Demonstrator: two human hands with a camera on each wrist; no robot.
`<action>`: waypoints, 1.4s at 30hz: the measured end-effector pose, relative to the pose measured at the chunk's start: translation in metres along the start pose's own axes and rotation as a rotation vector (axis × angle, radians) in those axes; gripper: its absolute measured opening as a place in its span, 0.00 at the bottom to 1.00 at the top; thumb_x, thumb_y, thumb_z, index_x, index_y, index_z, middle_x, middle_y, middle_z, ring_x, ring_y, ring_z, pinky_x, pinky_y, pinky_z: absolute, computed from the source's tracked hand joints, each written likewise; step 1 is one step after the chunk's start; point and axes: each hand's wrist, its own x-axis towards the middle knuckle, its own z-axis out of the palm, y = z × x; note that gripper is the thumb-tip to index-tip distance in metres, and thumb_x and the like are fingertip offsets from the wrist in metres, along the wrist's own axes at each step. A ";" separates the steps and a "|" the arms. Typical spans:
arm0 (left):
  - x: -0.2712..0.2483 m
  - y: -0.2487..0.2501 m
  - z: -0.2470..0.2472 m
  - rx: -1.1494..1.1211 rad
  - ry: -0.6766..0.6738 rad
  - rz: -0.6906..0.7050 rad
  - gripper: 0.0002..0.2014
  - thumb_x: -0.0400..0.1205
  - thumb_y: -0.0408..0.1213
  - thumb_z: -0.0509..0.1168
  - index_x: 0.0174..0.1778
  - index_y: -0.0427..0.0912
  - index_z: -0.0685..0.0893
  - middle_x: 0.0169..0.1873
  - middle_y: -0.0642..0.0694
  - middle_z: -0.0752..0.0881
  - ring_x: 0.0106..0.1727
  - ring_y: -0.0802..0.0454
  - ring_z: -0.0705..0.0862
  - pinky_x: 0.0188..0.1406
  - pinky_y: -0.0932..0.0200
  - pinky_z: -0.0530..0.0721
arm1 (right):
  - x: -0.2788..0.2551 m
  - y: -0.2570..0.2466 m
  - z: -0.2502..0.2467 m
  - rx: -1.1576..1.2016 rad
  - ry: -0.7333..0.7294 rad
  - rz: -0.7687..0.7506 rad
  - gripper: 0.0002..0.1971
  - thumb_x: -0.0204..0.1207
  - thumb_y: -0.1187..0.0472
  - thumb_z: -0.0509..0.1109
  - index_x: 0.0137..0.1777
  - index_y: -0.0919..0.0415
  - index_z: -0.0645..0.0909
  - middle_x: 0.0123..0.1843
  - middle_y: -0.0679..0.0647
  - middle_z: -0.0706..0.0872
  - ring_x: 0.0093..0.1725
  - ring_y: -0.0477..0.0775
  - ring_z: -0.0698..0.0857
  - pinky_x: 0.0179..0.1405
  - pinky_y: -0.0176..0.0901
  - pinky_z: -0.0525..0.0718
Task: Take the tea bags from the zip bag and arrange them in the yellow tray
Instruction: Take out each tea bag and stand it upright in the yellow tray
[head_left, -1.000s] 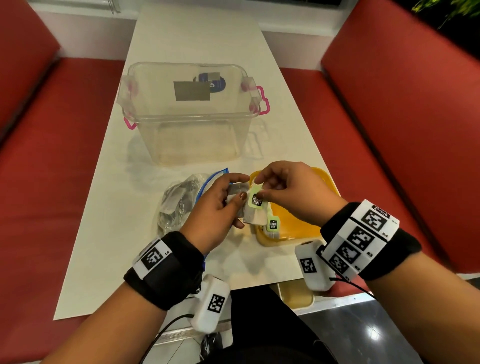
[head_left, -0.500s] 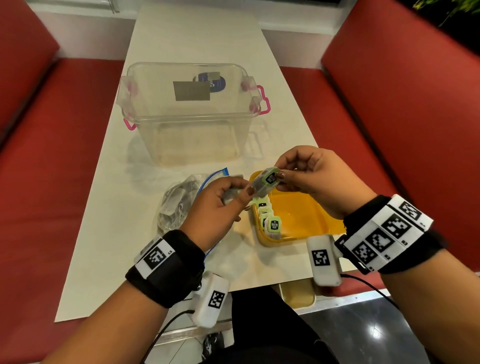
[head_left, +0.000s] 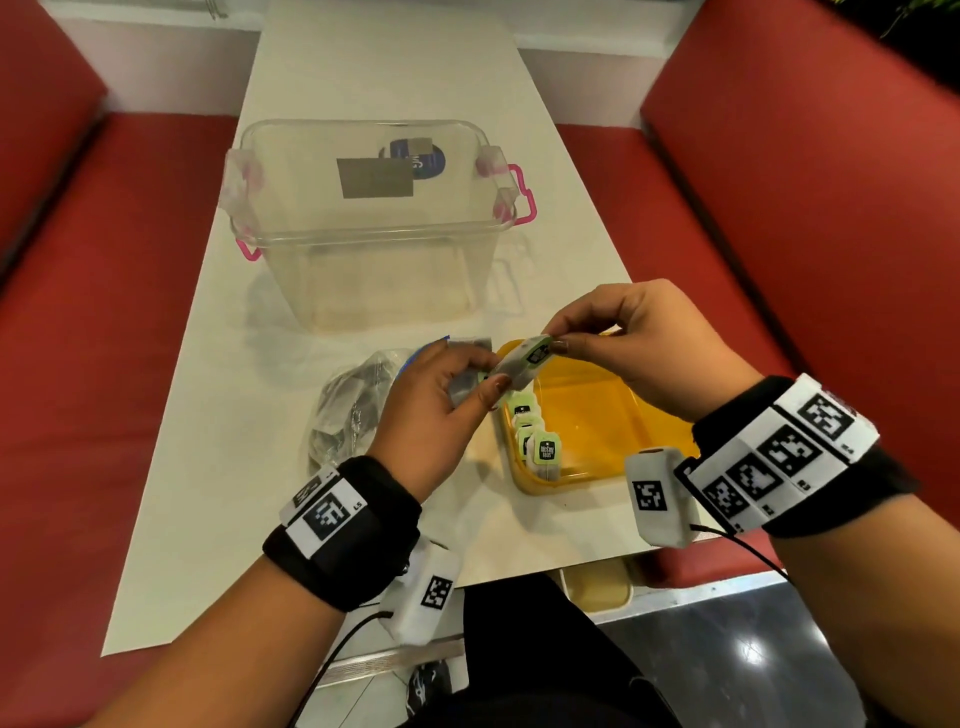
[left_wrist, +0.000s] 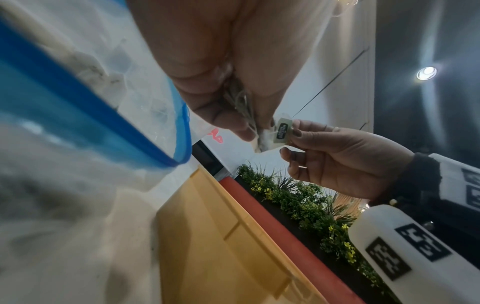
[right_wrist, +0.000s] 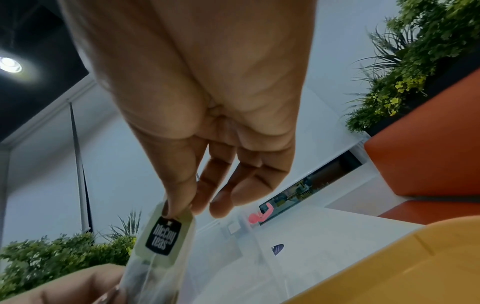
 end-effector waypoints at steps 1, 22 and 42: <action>0.001 -0.002 0.002 0.036 -0.002 -0.002 0.07 0.78 0.46 0.70 0.51 0.53 0.87 0.54 0.61 0.83 0.58 0.57 0.83 0.52 0.48 0.87 | 0.001 0.002 0.000 -0.023 -0.007 -0.004 0.04 0.73 0.63 0.76 0.43 0.53 0.89 0.39 0.47 0.90 0.40 0.41 0.86 0.42 0.29 0.82; -0.004 -0.009 0.025 0.453 -0.151 -0.232 0.14 0.76 0.50 0.73 0.51 0.44 0.85 0.59 0.45 0.83 0.57 0.51 0.81 0.49 0.66 0.68 | 0.067 0.041 0.028 -0.822 -0.344 0.132 0.08 0.74 0.66 0.69 0.46 0.55 0.88 0.48 0.52 0.89 0.47 0.56 0.85 0.39 0.40 0.74; -0.005 -0.011 0.025 0.423 -0.147 -0.228 0.14 0.77 0.50 0.73 0.51 0.44 0.85 0.58 0.47 0.83 0.54 0.52 0.81 0.50 0.64 0.72 | 0.071 0.048 0.030 -0.901 -0.256 0.083 0.03 0.75 0.60 0.71 0.43 0.55 0.79 0.43 0.53 0.83 0.43 0.57 0.81 0.35 0.42 0.72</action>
